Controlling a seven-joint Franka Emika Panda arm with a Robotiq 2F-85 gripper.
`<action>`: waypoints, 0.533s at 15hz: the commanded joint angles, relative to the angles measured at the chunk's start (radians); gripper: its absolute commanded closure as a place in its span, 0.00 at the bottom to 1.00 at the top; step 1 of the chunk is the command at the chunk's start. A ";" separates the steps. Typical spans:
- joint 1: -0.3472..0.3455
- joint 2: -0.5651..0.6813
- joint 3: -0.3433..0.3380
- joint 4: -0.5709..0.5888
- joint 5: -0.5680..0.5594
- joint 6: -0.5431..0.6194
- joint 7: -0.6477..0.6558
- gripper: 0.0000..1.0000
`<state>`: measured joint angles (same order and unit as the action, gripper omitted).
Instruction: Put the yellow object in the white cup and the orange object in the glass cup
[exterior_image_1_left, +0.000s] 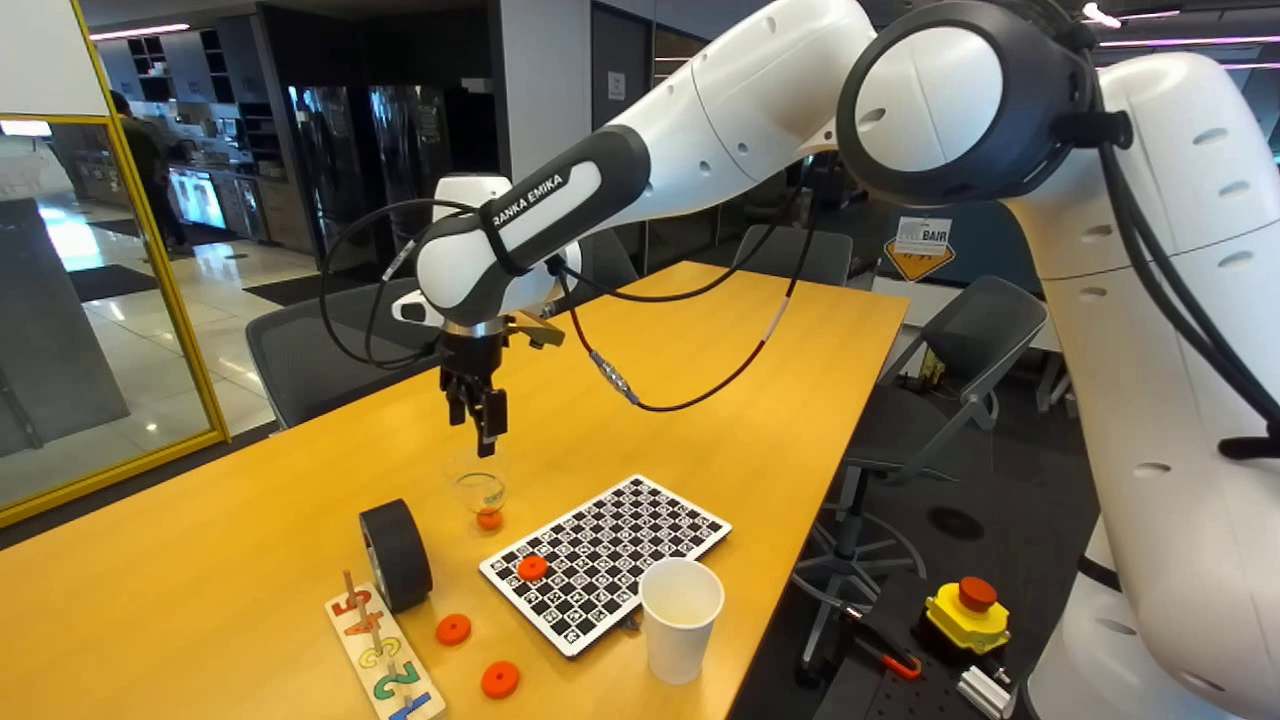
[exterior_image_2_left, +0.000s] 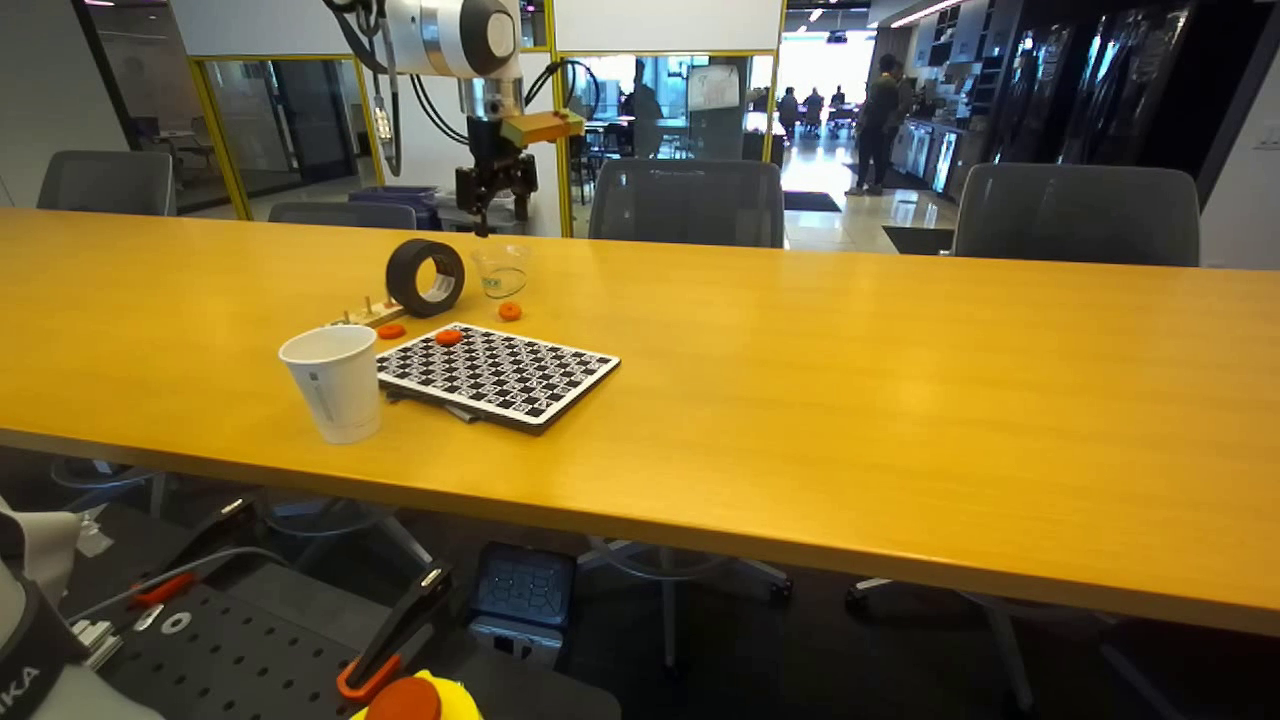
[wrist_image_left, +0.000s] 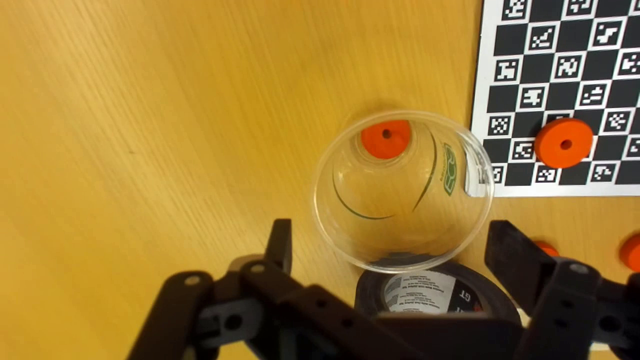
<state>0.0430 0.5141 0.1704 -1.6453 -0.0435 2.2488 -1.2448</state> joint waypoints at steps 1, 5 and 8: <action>0.011 -0.091 0.010 -0.079 -0.003 0.000 0.021 0.00; 0.015 -0.201 0.028 -0.224 0.011 0.037 0.033 0.00; 0.018 -0.299 0.037 -0.356 0.024 0.055 0.043 0.00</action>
<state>0.0594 0.3488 0.2020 -1.8359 -0.0410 2.2575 -1.2208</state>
